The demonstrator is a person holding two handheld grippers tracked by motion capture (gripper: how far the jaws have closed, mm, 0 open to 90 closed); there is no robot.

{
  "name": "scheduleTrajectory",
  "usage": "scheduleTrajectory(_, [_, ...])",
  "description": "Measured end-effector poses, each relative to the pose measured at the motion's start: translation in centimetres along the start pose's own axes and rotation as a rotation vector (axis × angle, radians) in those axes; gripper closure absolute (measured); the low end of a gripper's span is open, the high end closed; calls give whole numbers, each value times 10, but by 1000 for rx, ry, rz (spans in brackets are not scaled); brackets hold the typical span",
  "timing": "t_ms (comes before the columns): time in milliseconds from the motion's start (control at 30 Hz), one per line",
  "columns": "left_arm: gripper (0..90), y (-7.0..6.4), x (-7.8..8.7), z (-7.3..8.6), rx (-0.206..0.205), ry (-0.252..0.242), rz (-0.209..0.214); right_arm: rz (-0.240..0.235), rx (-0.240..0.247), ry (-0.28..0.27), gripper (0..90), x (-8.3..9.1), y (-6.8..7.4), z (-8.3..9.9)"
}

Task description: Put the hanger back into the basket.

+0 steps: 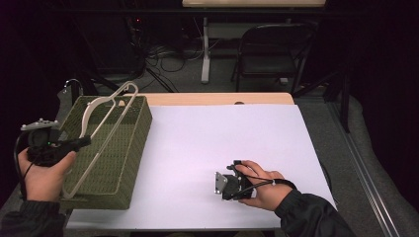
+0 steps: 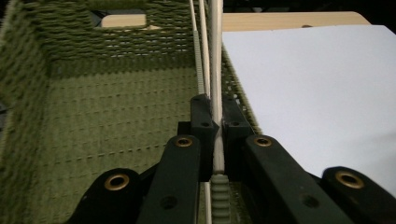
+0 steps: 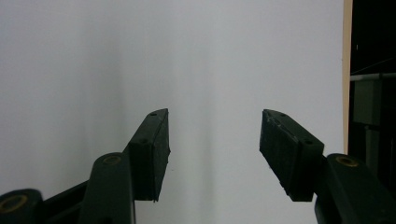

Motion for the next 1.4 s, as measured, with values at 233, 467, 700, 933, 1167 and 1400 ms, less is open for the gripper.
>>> scheduleTrajectory(233, [871, 16, 12, -2, 6, -3, -40, -2, -7, -5, 428, -2, 1, -1])
scheduleTrajectory(467, [871, 28, 16, -2, 1, 14, -57, 0, 3, 3, 428, -3, 0, -2])
scheduleTrajectory(700, [871, 46, 16, 1, -51, 45, 19, -3, 4, 9, 428, -3, 1, -3])
scheduleTrajectory(933, [871, 68, 21, 2, -152, 60, 138, -1, 8, 16, 428, -5, 2, -3])
scheduleTrajectory(1167, [870, 78, 18, 3, -216, 78, 234, -3, 7, 15, 428, -7, 2, -4])
scheduleTrajectory(1400, [870, 82, 8, 1, -245, 115, 228, -8, -2, 17, 428, -7, 3, -3])
Point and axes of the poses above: each handheld gripper's, and its own axes: x roughly backward along the jaws, z roughly out of its underside, y roughly to its left, the point moved 2 cm from there along -x, roughly forward along the jaws, and after that the axes turned 14 degrees about z, right-handed, at the moved point
